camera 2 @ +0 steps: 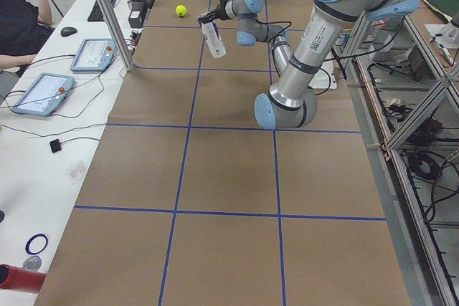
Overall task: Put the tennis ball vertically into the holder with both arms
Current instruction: 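Rotate the can upright with the left gripper and lower it onto the table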
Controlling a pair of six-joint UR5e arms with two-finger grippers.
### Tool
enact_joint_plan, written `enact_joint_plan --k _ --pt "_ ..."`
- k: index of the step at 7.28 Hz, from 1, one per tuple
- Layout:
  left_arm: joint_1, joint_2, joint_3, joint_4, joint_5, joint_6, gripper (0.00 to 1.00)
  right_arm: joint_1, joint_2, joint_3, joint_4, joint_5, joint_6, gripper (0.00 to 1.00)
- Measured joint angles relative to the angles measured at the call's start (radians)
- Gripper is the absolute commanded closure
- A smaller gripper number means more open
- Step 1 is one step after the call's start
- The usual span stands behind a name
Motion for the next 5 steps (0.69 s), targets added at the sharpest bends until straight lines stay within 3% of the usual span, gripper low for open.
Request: enact_joint_plan --k 2,5 --pt "0.008 0.054 0.031 -0.217 0.158 -0.013 0.88 0.000 0.000 0.001 -0.001 0.023 0.000 0.01" --pt "0.024 0.087 0.243 -0.537 0.277 0.001 0.88 0.000 -0.001 0.003 -0.002 0.034 0.001 0.01"
